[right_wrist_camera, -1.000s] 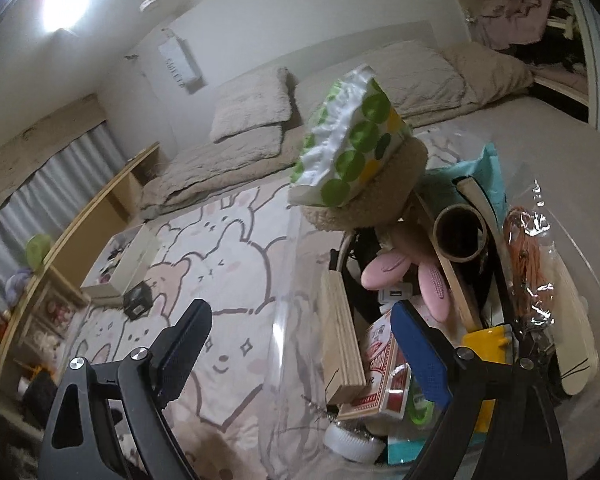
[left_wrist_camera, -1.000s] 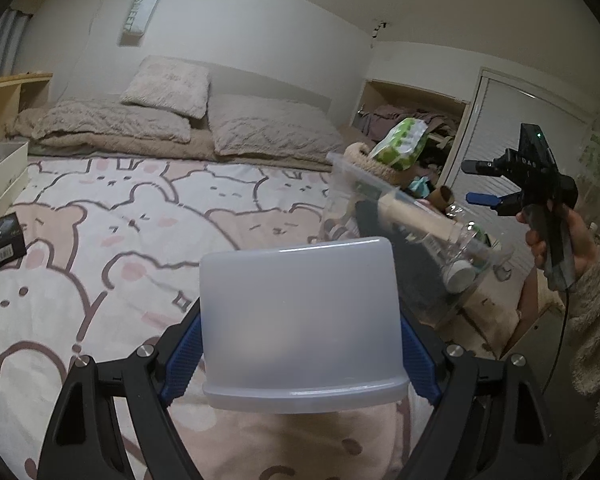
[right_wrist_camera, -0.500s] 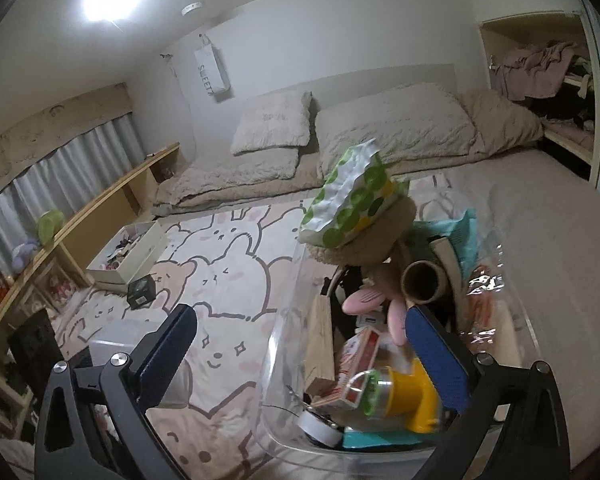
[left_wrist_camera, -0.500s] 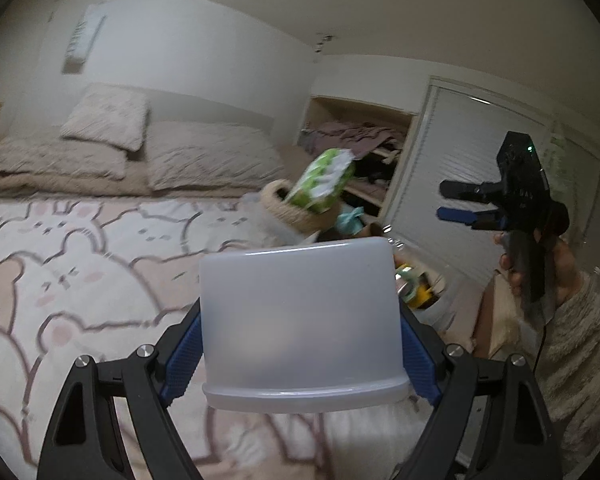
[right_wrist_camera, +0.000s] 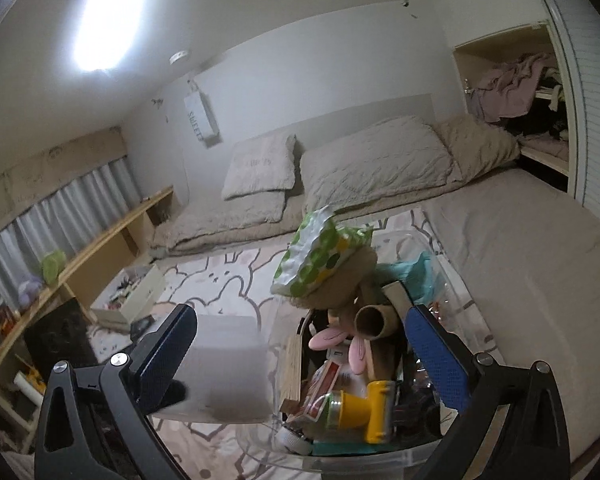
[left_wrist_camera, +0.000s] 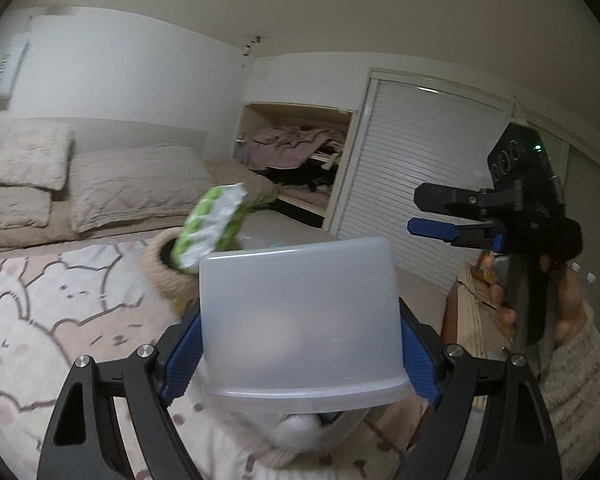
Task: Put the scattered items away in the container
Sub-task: 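Lower the frosted white plastic box with the left gripper into the bin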
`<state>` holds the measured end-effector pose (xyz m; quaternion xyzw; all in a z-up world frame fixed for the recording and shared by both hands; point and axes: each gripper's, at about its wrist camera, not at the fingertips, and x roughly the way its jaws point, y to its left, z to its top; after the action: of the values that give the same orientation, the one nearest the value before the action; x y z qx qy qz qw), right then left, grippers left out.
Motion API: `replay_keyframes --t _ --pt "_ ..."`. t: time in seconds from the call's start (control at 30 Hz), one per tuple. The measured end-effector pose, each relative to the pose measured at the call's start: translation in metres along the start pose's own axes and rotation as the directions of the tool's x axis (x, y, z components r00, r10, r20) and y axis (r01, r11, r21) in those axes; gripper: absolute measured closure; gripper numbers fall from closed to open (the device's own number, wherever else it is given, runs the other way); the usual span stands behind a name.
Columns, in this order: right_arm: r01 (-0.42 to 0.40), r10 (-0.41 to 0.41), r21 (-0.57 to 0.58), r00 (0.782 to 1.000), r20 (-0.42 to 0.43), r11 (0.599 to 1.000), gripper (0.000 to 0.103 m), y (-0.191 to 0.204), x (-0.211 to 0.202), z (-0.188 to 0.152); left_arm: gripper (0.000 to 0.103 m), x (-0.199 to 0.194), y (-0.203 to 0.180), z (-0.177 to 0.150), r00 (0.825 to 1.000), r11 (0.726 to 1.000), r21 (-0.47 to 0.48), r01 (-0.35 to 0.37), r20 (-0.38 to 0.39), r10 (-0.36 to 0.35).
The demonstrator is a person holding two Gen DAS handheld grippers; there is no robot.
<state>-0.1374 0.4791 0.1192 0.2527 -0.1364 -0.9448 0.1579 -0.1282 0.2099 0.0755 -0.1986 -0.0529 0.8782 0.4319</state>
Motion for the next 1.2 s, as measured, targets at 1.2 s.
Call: replay_keyframes --t 1.2 --pt "-0.055 0.066 0.132 0.995 -0.079 0.99 0.0 -0.066 0.019 -0.001 0.0 0.133 -0.057 -0.02 0.919 0.99 0.134 0.048 -0.394 0.009"
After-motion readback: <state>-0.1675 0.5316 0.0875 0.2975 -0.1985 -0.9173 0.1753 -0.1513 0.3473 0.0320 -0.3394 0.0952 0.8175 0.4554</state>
